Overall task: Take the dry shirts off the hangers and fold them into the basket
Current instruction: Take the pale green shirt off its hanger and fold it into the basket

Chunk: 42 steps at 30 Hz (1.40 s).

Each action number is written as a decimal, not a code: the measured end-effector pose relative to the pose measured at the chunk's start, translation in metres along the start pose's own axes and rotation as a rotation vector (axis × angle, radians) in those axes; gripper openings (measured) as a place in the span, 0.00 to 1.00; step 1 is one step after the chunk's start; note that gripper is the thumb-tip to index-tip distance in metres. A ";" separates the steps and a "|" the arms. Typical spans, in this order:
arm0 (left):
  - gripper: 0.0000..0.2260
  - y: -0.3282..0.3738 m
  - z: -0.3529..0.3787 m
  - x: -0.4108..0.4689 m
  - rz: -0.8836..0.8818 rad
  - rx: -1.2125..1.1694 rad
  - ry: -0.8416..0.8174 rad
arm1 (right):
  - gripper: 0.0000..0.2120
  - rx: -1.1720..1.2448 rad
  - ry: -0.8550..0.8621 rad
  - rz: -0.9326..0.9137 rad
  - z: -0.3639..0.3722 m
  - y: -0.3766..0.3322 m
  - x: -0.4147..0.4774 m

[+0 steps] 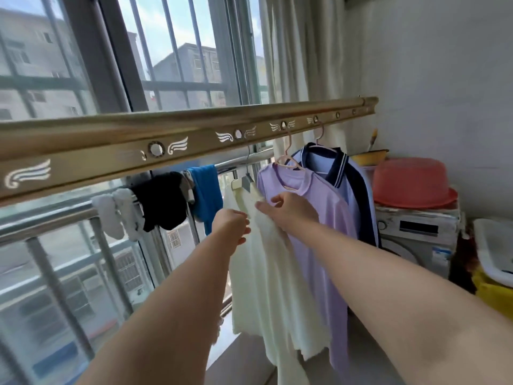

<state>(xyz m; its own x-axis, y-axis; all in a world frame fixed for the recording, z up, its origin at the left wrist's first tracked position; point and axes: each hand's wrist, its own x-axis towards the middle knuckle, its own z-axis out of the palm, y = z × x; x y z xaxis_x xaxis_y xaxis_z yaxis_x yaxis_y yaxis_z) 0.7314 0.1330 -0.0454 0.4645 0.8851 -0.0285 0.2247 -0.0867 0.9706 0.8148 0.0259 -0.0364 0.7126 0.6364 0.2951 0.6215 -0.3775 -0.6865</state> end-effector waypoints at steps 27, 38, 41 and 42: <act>0.09 -0.018 -0.017 -0.010 0.336 0.759 0.225 | 0.09 -0.056 -0.145 -0.114 -0.002 0.052 -0.022; 0.07 -0.029 0.001 -0.042 0.333 0.740 0.164 | 0.20 -0.549 0.249 -0.080 0.002 0.057 -0.047; 0.06 -0.030 0.001 -0.050 0.327 0.764 0.188 | 0.15 -0.602 0.227 -0.101 -0.002 0.058 -0.051; 0.06 -0.031 0.000 -0.051 0.319 0.764 0.192 | 0.14 -0.609 0.221 -0.095 -0.004 0.058 -0.052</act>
<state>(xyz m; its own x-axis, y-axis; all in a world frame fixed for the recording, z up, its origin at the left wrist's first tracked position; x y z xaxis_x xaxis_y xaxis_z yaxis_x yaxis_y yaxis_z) 0.7007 0.0904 -0.0741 0.4658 0.8221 0.3273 0.6564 -0.5691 0.4953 0.8153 -0.0316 -0.0892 0.6550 0.5575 0.5101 0.7122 -0.6809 -0.1704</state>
